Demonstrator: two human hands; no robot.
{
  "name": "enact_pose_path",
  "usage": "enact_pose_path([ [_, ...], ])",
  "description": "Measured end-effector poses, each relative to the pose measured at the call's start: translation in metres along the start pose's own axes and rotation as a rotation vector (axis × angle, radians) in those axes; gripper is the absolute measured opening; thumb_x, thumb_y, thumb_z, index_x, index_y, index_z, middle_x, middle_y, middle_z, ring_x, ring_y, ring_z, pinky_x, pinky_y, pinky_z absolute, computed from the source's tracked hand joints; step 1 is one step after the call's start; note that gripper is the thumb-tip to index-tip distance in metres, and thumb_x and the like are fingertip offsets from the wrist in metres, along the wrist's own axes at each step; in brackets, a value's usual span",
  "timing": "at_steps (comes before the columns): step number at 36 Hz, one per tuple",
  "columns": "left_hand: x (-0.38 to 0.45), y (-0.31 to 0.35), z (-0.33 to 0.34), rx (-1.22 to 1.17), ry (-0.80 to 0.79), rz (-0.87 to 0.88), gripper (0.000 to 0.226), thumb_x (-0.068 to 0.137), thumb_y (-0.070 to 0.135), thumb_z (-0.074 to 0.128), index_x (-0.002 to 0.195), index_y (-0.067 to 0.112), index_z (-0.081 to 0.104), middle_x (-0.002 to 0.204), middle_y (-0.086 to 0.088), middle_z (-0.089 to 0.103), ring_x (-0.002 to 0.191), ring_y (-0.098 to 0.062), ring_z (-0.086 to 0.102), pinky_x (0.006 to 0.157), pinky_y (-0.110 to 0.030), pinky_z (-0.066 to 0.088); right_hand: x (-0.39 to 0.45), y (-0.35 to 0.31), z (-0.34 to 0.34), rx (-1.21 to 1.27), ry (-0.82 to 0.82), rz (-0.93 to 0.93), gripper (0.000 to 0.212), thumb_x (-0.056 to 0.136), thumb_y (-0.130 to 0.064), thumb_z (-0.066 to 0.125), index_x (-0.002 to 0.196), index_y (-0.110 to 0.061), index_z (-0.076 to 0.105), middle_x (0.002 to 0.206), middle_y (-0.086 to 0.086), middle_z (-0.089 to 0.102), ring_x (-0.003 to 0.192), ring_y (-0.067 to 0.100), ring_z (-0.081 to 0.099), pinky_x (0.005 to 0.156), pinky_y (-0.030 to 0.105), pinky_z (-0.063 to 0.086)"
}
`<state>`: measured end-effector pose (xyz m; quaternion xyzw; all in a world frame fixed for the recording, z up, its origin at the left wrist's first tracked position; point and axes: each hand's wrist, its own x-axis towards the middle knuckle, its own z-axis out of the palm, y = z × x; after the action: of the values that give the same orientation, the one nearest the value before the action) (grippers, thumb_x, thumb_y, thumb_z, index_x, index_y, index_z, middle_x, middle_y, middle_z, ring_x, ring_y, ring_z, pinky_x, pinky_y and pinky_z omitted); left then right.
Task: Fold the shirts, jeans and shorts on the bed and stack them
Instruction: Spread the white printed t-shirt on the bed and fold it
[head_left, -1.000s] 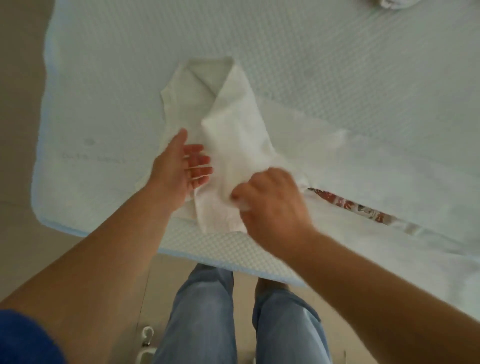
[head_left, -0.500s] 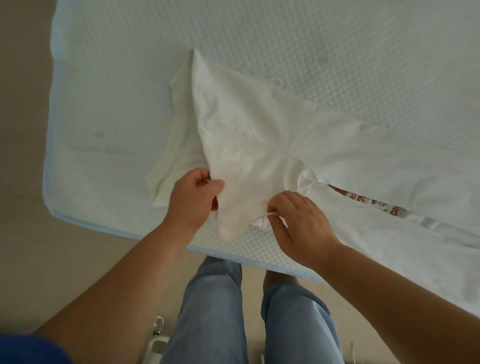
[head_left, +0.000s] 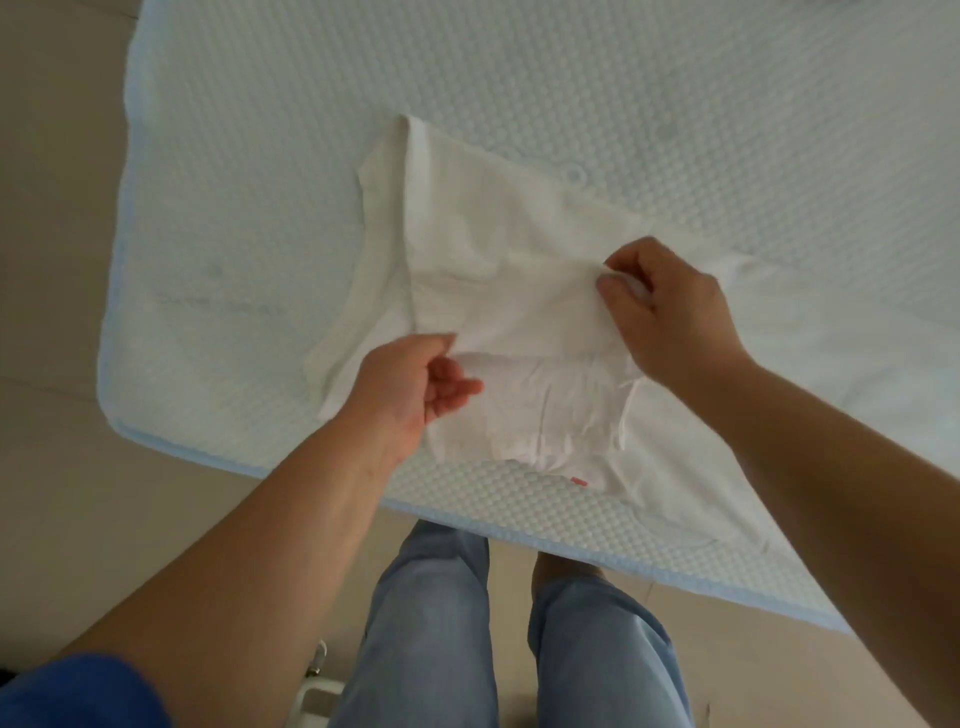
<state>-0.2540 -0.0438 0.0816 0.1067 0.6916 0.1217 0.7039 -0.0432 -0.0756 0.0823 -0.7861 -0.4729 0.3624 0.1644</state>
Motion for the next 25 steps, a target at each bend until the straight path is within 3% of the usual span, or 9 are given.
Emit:
enact_pose_path([
  [4, 0.019, 0.029, 0.010, -0.011, 0.165, 0.138, 0.028, 0.088, 0.033, 0.058, 0.068, 0.016, 0.049, 0.042, 0.004, 0.050, 0.035, -0.013, 0.051, 0.042, -0.019, 0.042, 0.044, -0.003, 0.002, -0.073, 0.019, 0.006, 0.027, 0.090, -0.035, 0.054, 0.115, -0.023, 0.057, 0.095, -0.007, 0.061, 0.096, 0.021, 0.059, 0.077, 0.027, 0.041],
  [8, 0.032, 0.041, 0.011, 0.588, 0.404, 0.559, 0.028, 0.078, 0.037, 0.064, 0.065, 0.021, 0.045, 0.060, 0.008, 0.048, 0.055, -0.009, 0.046, 0.056, -0.025, 0.035, 0.064, 0.004, -0.001, -0.235, 0.096, -0.002, 0.048, 0.089, -0.040, 0.055, 0.131, -0.018, 0.046, 0.123, 0.002, 0.054, 0.118, 0.022, 0.045, 0.099, 0.034, 0.033],
  [11, 0.027, 0.037, 0.018, 0.863, 0.361, 0.853, 0.016, 0.078, 0.032, 0.064, 0.081, 0.021, 0.052, 0.078, 0.007, 0.053, 0.068, -0.008, 0.048, 0.065, -0.022, 0.035, 0.049, 0.011, -0.006, -0.226, 0.227, 0.006, 0.048, 0.087, -0.038, 0.055, 0.128, -0.013, 0.048, 0.126, 0.007, 0.050, 0.119, 0.025, 0.042, 0.100, 0.033, 0.031],
  [13, 0.030, 0.034, 0.025, 0.986, 0.315, 0.977, 0.027, 0.079, 0.031, 0.064, 0.101, 0.016, 0.059, 0.101, -0.003, 0.056, 0.089, -0.017, 0.054, 0.083, -0.029, 0.042, 0.031, 0.018, -0.006, -0.134, 0.258, 0.148, 0.048, 0.085, -0.042, 0.056, 0.124, -0.013, 0.049, 0.120, 0.005, 0.050, 0.117, 0.023, 0.042, 0.096, 0.028, 0.030],
  [16, 0.042, 0.042, 0.035, 1.122, 0.317, 0.829, 0.049, 0.082, 0.042, 0.061, 0.123, 0.015, 0.052, 0.122, -0.009, 0.052, 0.111, -0.028, 0.052, 0.097, -0.041, 0.040, 0.000, 0.027, 0.003, 0.023, 0.159, 0.433, 0.057, 0.082, -0.052, 0.058, 0.123, -0.014, 0.049, 0.109, -0.004, 0.051, 0.113, 0.021, 0.047, 0.090, 0.027, 0.031],
  [19, 0.057, 0.047, 0.041, 1.222, 0.291, 0.668, 0.051, 0.083, 0.051, 0.057, 0.121, 0.018, 0.050, 0.121, -0.005, 0.054, 0.110, -0.027, 0.053, 0.098, -0.041, 0.039, -0.018, 0.033, 0.014, 0.186, 0.149, 0.593, 0.063, 0.077, -0.058, 0.062, 0.126, -0.019, 0.048, 0.106, -0.008, 0.055, 0.104, 0.017, 0.054, 0.088, 0.031, 0.040],
  [21, 0.064, 0.047, 0.043, 1.270, 0.301, 0.683, 0.047, 0.084, 0.051, 0.055, 0.118, 0.019, 0.051, 0.118, -0.004, 0.057, 0.108, -0.027, 0.055, 0.095, -0.039, 0.037, -0.018, 0.034, 0.018, 0.329, 0.202, 0.649, 0.062, 0.075, -0.056, 0.066, 0.124, -0.022, 0.050, 0.095, -0.016, 0.056, 0.094, 0.010, 0.057, 0.086, 0.032, 0.046],
  [25, 0.072, 0.047, 0.044, 1.321, 0.346, 0.752, 0.034, 0.087, 0.044, 0.053, 0.109, 0.018, 0.052, 0.108, -0.002, 0.062, 0.102, -0.028, 0.057, 0.089, -0.038, 0.033, -0.010, 0.036, 0.019, 0.415, 0.207, 0.603, 0.034, 0.077, -0.041, 0.070, 0.105, -0.029, 0.055, 0.071, -0.018, 0.061, 0.067, -0.005, 0.059, 0.076, 0.030, 0.052],
])
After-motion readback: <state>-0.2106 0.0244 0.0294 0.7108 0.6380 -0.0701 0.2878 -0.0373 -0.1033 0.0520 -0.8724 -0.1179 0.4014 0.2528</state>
